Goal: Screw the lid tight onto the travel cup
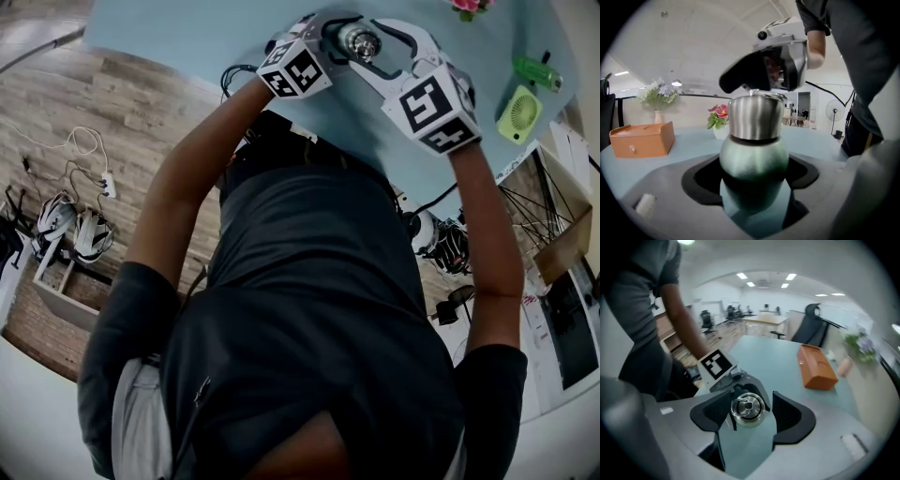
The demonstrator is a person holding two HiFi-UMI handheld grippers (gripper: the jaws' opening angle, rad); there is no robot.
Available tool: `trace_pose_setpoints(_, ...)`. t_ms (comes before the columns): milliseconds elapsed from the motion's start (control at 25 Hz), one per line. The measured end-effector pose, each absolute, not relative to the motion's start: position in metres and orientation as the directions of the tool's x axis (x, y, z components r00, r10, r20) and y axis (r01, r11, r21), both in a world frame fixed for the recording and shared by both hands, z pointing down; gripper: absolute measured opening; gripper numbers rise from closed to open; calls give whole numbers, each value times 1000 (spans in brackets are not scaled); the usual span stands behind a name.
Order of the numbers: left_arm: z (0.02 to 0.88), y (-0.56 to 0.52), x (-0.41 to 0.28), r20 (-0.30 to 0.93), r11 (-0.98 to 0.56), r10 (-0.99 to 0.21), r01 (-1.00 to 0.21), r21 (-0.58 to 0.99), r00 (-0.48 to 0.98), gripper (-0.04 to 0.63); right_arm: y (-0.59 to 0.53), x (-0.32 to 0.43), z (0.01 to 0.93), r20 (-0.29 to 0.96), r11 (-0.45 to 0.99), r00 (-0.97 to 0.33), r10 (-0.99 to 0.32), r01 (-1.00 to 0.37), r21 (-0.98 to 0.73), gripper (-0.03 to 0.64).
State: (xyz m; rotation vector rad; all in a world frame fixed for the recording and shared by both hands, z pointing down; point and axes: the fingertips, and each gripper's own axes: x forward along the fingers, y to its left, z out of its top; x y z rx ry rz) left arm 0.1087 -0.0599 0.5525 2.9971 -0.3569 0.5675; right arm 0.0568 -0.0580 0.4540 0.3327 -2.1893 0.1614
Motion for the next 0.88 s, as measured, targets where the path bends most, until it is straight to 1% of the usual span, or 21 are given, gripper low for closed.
trace_pose_setpoints(80,552,-59,107,368,-971,-213,-239,26,905,431,-52,61,458,849,999,-527,-36,-34,22,259)
trace_pose_setpoints(160,551,-59,106,368,-971,-213,-239,26,905,430,-50,58,458,877,982,-476,64,185,29,262)
trace_pose_setpoints(240,551,-60,105,368,-971,-213,-239,26,905,431,-47,53,458,893,941,-428,141,339,13,262)
trace_pose_setpoints(320,551,-60,105,367,-971,-211,-238,28,906,431,-42,52,459,908,897,-364,207,441,-28,262)
trace_pose_setpoints(440,552,-59,106,366,-973,-202,-229,30,908,431,-39,55,451,915,855,-284,287,506,-111,264)
trace_pose_setpoints(520,551,-60,105,366,-974,-199,-224,29,909,431,-45,59,449,924,850,-260,281,514,-114,264)
trace_pose_setpoints(640,551,-60,104,368,-973,-202,-228,27,908,431,-47,69,466,950,822,-202,239,563,-88,262)
trace_pose_setpoints(720,551,-60,104,367,-973,-202,-228,28,908,430,-43,66,475,947,813,-228,225,579,-53,258)
trace_pose_setpoints(760,551,-60,104,366,-973,-202,-228,28,908,431,-42,63,476,941,819,-257,221,573,-36,233)
trace_pose_setpoints(880,550,-60,104,367,-973,-203,-228,26,908,430,-42,60,477,918,877,-343,199,480,-11,229)
